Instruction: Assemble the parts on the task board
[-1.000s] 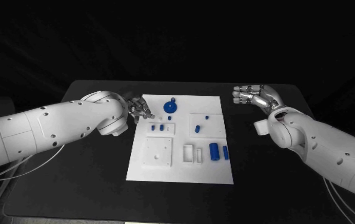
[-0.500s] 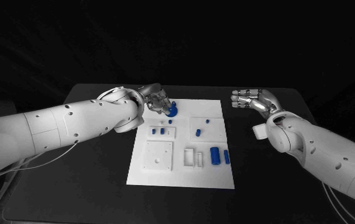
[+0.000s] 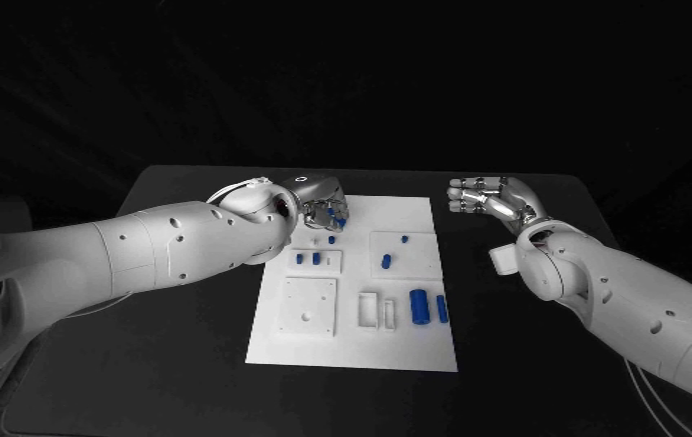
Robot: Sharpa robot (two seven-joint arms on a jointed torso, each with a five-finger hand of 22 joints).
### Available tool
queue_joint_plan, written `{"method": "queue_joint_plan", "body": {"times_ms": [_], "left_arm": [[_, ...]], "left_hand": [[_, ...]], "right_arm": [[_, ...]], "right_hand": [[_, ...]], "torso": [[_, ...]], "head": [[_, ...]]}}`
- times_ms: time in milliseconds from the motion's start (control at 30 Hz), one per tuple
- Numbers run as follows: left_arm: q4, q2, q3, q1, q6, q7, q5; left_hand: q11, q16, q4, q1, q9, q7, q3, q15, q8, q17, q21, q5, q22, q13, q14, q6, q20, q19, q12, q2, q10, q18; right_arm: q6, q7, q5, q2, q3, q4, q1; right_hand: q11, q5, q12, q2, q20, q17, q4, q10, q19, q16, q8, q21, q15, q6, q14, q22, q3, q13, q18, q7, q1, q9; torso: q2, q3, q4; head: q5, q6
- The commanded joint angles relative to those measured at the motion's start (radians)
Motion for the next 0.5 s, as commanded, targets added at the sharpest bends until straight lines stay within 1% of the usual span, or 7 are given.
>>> {"method": "queue_joint_plan", "body": {"times_ms": [33, 100, 200, 333, 400, 433, 500], "left_arm": [[-0.025, 0.014, -0.001, -0.006, 0.037, 0.051, -0.093], [-0.038, 0.02, -0.002, -0.01, 0.043, 0.052, -0.103], [-0.058, 0.029, -0.004, -0.016, 0.038, 0.055, -0.111], [-0.078, 0.037, -0.005, -0.025, 0.037, 0.056, -0.118], [-0.086, 0.041, -0.006, -0.03, 0.039, 0.053, -0.123], [-0.089, 0.042, -0.006, -0.032, 0.041, 0.051, -0.125], [-0.097, 0.045, -0.006, -0.038, 0.045, 0.045, -0.133]], "left_hand": [[0.002, 0.021, 0.004, -0.004, 0.0, -0.003, 0.003, -0.002, -0.002, 0.007, 0.006, -0.004, 0.007, -0.001, 0.017, -0.019, -0.002, 0.02, -0.003, -0.012, -0.021, 0.018], [0.004, 0.042, 0.007, -0.005, 0.0, 0.0, 0.003, -0.003, -0.002, 0.014, 0.006, -0.004, 0.013, -0.001, 0.016, -0.021, -0.002, 0.028, -0.003, -0.016, -0.033, 0.018], [0.001, 0.062, 0.012, -0.005, 0.0, -0.003, 0.007, -0.005, -0.002, 0.015, 0.0, 0.001, 0.023, -0.001, 0.002, -0.03, -0.004, 0.028, -0.003, -0.023, -0.032, 0.015], [0.001, 0.094, 0.017, -0.006, 0.0, -0.001, 0.016, -0.006, -0.002, 0.016, -0.004, 0.006, 0.045, -0.001, -0.002, -0.029, -0.005, 0.033, -0.003, -0.027, -0.03, 0.015], [0.0, 0.126, 0.019, -0.008, 0.0, -0.002, 0.02, -0.007, -0.001, 0.023, -0.002, 0.006, 0.061, -0.001, -0.004, -0.03, -0.007, 0.039, -0.003, -0.029, -0.03, 0.015], [0.001, 0.166, 0.023, -0.011, 0.0, -0.001, 0.024, -0.006, -0.002, 0.033, 0.001, 0.005, 0.08, -0.001, -0.017, -0.03, -0.007, 0.045, -0.003, -0.031, -0.029, 0.015], [0.0, 0.203, 0.025, -0.013, 0.0, -0.003, 0.026, -0.007, -0.001, 0.037, 0.003, 0.007, 0.099, -0.001, -0.015, -0.036, -0.007, 0.051, -0.003, -0.035, -0.031, 0.017]], "right_arm": [[0.015, 0.017, -0.002, 0.001, 0.0, 0.003, -0.001], [0.014, 0.017, -0.002, 0.001, 0.0, 0.005, -0.001], [0.013, 0.017, -0.002, 0.001, 0.0, 0.009, -0.001], [0.011, 0.018, -0.002, 0.0, 0.0, 0.013, -0.001], [0.011, 0.018, -0.002, -0.001, 0.0, 0.015, -0.001], [0.011, 0.018, -0.002, -0.002, 0.0, 0.016, -0.001], [0.01, 0.018, -0.002, -0.003, 0.0, 0.018, 0.0]], "right_hand": [[0.0, 0.007, -0.004, 0.008, 0.003, -0.001, -0.001, -0.008, -0.007, -0.004, -0.004, 0.003, 0.0, -0.007, -0.008, -0.001, -0.002, -0.001, 0.0, -0.001, 0.006, -0.001], [0.0, 0.007, -0.004, 0.008, 0.003, -0.001, -0.001, -0.008, -0.007, -0.004, -0.004, 0.003, 0.0, -0.007, -0.008, -0.001, -0.002, -0.001, 0.0, -0.001, 0.006, -0.001], [0.0, 0.008, -0.004, 0.009, 0.002, -0.001, -0.003, -0.007, -0.007, -0.004, -0.004, 0.003, 0.0, -0.005, -0.007, -0.001, 0.0, -0.001, 0.0, -0.002, 0.005, -0.001], [0.0, 0.01, -0.004, 0.009, 0.002, -0.001, -0.004, -0.007, -0.007, -0.004, -0.004, 0.003, 0.0, -0.006, -0.007, -0.001, 0.001, -0.001, 0.0, -0.002, 0.006, -0.001], [0.0, 0.01, -0.004, 0.009, 0.002, -0.001, -0.004, -0.007, -0.007, -0.004, -0.004, 0.003, 0.0, -0.006, -0.007, -0.001, 0.001, -0.001, 0.0, -0.002, 0.006, -0.001], [0.0, 0.01, -0.004, 0.009, 0.002, -0.001, -0.004, -0.007, -0.007, -0.004, -0.004, 0.003, 0.0, -0.006, -0.007, -0.001, 0.001, -0.001, 0.0, -0.002, 0.006, -0.001], [0.0, 0.01, -0.004, 0.009, 0.002, -0.001, -0.004, -0.007, -0.007, -0.004, -0.004, 0.003, 0.0, -0.006, -0.007, -0.001, 0.001, -0.001, 0.0, -0.002, 0.006, -0.001]], "torso": [[0.003, -0.0003, -0.0009], [0.003, -0.0003, -0.0016], [0.005, 0.0002, -0.0037], [0.008, -0.0005, -0.0052], [0.008, -0.0009, -0.0048], [0.008, -0.001, -0.004], [0.01, -0.0013, -0.0048]], "head": [[0.002, 0.001], [0.005, 0.004], [0.004, 0.007], [0.003, 0.005], [0.003, 0.003], [0.004, 0.002], [0.004, 0.003]]}}
